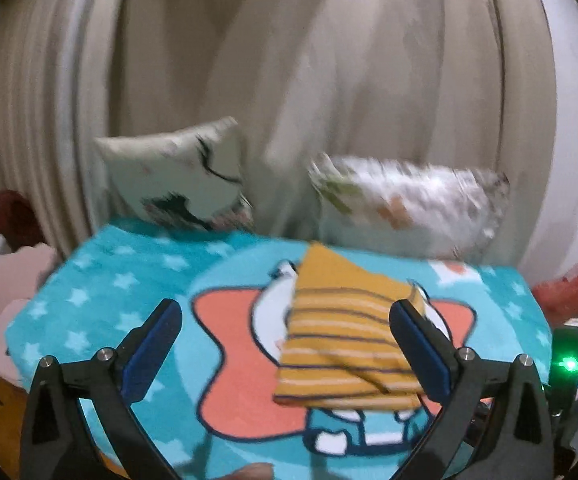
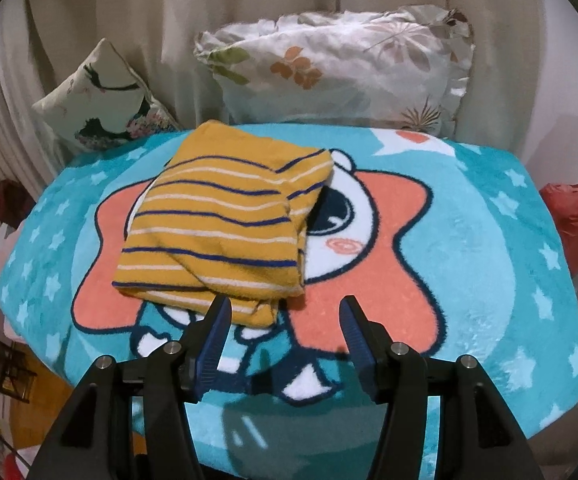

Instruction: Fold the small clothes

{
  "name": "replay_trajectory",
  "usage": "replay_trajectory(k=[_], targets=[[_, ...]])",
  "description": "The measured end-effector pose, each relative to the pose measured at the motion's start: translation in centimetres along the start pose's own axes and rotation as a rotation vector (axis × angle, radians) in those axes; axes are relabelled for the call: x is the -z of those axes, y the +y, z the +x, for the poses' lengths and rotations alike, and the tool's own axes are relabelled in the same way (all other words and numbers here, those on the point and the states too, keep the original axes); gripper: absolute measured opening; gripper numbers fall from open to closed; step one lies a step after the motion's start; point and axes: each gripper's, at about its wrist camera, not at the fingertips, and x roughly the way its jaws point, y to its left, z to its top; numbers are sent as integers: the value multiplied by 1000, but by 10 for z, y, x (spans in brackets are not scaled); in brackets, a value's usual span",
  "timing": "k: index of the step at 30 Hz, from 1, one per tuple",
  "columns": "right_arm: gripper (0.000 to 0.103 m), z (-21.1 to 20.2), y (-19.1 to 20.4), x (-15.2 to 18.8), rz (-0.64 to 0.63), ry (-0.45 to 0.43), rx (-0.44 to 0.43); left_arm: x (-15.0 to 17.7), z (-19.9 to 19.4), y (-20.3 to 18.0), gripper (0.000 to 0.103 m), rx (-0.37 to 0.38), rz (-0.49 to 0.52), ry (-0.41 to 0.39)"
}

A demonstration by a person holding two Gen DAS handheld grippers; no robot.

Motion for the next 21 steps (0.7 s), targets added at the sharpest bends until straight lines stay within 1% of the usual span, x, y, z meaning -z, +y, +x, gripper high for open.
replay_trajectory(k=[1,3,5,6,9,13,15,18,21], targets=[[60,1,1,1,0,4,0,-2,4,-1,103,12,14,7],[60,3,1,2,5,11,5,-6,4,-5,103,18,42,-15],[60,4,1,4,7,16,9,-8,4,-7,103,47,45,-25],[60,5,0,4,8,18,11,-9,5,-7,103,67,39,-16],[60,8,-1,5,15,29,18,-7,16,-5,103,117,1,59],[60,12,-1,6,16,42,31,12,30,-5,103,158,-24,178],[60,15,-1,7,18,51,41,24,34,-7,103,153,-22,223],[61,20,1,9,27,69,49,38,40,-9,103,126,-18,268],[61,25,7,12,16,83,54,45,46,-9,103,63,3,309]])
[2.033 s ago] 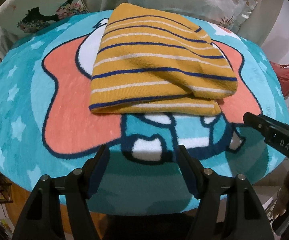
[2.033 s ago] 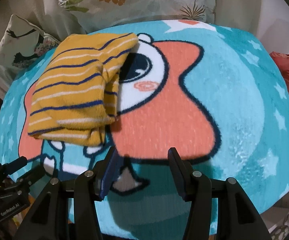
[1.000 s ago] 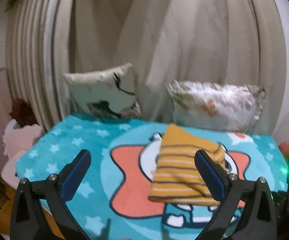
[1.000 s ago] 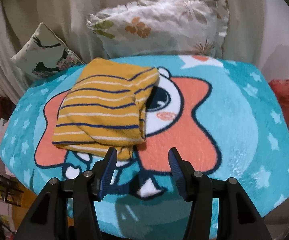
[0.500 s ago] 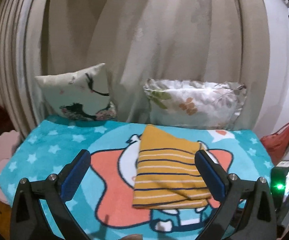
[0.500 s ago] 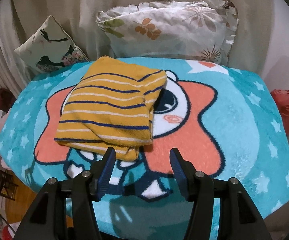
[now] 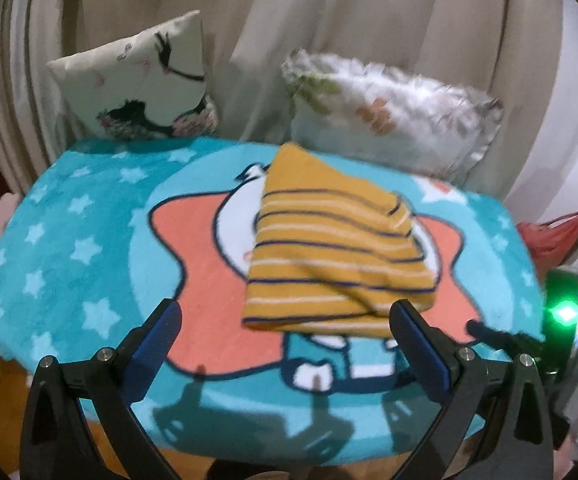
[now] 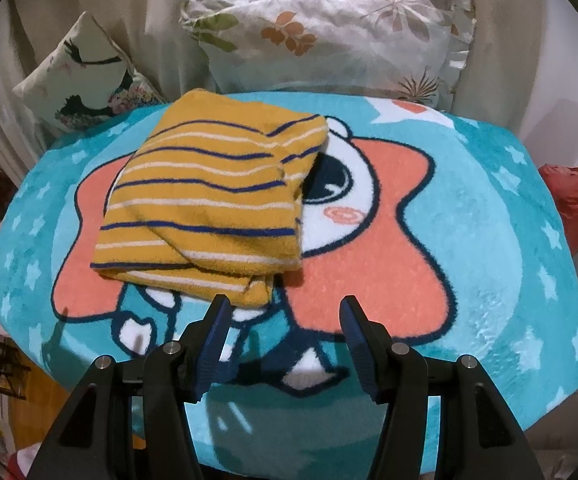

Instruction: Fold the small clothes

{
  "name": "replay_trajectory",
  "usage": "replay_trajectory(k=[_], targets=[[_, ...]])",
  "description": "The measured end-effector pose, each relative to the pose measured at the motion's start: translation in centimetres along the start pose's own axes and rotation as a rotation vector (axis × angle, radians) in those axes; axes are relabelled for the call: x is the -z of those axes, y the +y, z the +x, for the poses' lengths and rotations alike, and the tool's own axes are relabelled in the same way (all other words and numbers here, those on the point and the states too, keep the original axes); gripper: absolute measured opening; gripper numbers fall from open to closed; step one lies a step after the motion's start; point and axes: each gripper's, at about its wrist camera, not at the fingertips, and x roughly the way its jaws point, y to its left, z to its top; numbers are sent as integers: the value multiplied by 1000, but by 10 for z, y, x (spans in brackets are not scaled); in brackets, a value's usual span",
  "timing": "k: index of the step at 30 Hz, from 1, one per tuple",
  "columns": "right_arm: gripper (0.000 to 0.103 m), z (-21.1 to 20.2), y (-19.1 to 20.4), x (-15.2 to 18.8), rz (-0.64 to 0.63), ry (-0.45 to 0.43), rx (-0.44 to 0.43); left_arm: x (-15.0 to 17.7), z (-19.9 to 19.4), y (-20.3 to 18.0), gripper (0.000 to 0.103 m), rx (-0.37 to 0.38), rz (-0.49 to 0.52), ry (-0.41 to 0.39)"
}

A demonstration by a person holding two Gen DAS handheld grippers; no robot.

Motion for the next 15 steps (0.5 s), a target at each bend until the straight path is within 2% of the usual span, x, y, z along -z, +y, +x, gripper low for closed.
replay_trajectory(k=[6,15], targets=[[62,6,12,1,-37,8,1,4,6,3,103,-62,-7,18],[63,11,8,-3,-21,11,-3,5,14,1,103,-43,8,53]])
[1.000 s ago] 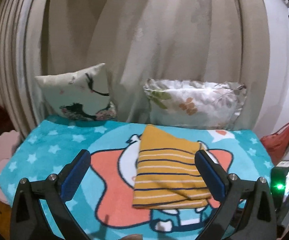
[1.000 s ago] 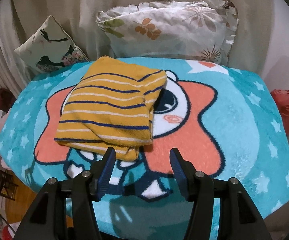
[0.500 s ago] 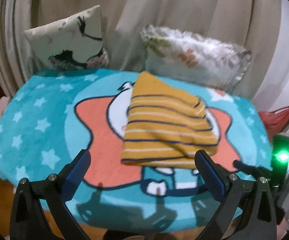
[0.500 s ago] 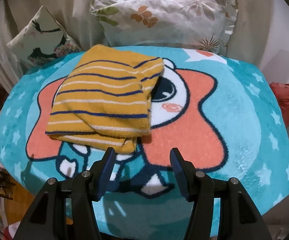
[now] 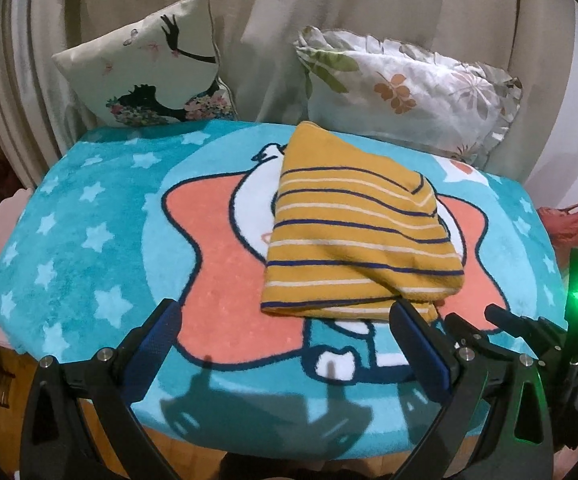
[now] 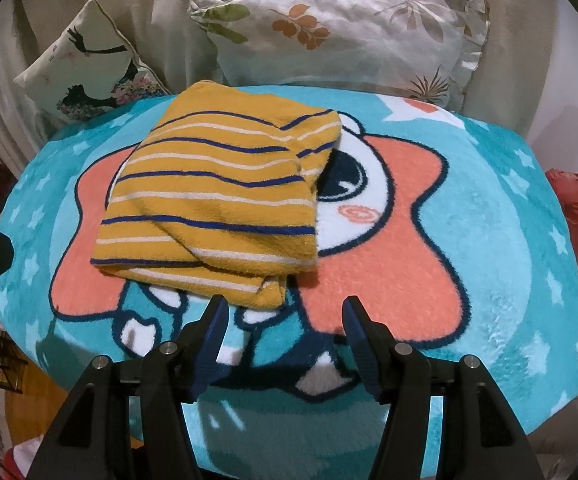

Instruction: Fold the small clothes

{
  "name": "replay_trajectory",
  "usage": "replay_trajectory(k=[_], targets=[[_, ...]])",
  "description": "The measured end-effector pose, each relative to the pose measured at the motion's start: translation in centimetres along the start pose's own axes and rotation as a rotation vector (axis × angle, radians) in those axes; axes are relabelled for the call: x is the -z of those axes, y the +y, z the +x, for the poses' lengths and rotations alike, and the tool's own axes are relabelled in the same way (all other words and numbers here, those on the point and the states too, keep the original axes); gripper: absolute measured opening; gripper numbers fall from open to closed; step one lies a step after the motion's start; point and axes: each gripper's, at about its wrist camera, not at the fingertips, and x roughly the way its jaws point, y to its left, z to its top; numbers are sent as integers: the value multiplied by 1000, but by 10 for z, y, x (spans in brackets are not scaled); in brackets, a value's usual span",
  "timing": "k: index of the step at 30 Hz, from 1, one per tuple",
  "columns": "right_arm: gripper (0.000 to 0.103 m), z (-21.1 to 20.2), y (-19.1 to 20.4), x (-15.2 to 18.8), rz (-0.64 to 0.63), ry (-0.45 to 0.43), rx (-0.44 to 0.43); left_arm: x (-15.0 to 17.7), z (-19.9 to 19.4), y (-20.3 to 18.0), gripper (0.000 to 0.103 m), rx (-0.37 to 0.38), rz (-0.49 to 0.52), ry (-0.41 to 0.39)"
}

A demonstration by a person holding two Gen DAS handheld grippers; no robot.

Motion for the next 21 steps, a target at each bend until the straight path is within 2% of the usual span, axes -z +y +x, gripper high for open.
replay_trajectory(k=[7,12,14,18,21], targets=[[64,5,-6,0,-2,13,1,2,12,-5,103,-12,-1,52],[65,12,-9,1,-6,36,18,6,30,0,103,-90,-9,64],[65,16,-9,1,-14,48,24,9,41,3,103,-129,-5,96],[66,20,-9,2,-28,59,16,15,51,7,103,-119,-35,136],[66,21,-10,3,-29,59,11,15,51,1,103,-110,-22,132]])
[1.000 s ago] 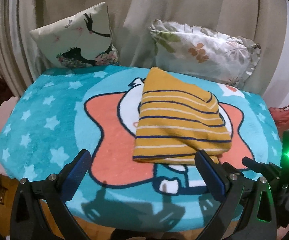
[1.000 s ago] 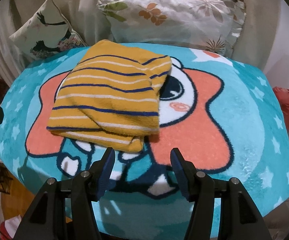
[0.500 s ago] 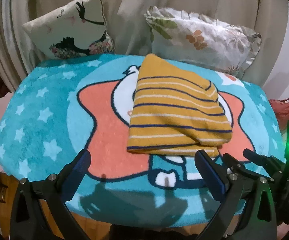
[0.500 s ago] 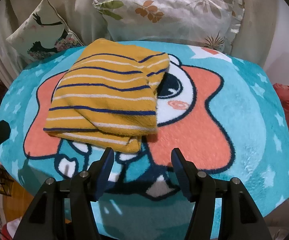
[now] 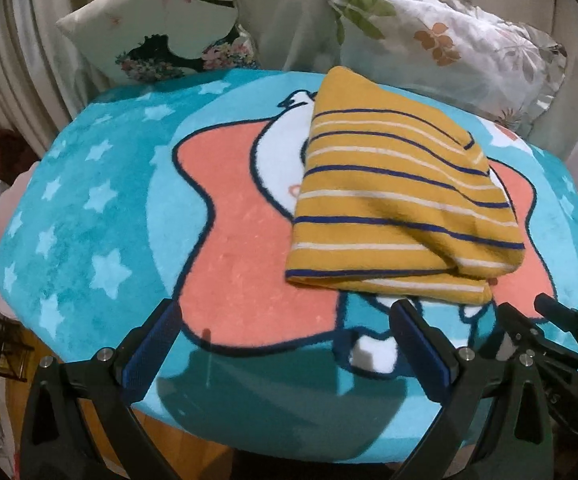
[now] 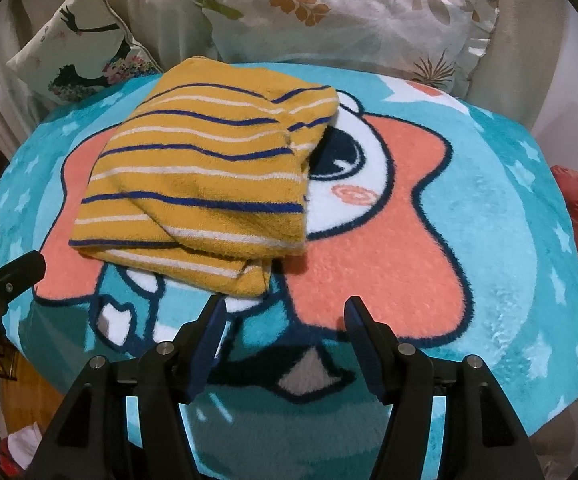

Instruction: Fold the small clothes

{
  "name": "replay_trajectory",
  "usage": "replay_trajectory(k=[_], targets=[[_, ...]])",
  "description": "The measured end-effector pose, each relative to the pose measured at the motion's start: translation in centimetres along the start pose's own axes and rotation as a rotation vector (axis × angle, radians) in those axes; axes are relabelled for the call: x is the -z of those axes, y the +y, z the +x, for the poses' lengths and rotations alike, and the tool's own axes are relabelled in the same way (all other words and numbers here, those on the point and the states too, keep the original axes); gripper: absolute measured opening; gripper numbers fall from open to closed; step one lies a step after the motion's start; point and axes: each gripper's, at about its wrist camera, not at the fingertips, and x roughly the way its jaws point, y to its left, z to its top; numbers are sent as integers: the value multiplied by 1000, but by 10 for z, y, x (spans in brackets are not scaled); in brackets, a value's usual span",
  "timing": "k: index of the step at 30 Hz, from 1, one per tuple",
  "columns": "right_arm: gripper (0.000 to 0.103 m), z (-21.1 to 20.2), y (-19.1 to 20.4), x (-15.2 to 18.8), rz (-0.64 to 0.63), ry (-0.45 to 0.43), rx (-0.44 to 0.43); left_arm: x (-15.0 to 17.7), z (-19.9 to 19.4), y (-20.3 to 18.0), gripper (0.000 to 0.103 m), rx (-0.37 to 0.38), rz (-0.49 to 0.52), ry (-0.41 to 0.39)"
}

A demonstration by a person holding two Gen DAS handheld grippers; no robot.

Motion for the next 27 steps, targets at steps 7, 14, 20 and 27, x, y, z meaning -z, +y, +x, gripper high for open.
replay_trajectory(k=[7,14,20,27], targets=[[66,0,-9,-2,21,-9,6,1,0,-19,103,49,50,9],[67,-1,-22,5,51,-4,27,9,1,-32,103,80,76,28],[67,-4,-30,22,88,10,47,26,2,-37,103,107,93,62],[68,-8,-33,41,115,26,64,43,-1,-33,103,129,80,85]])
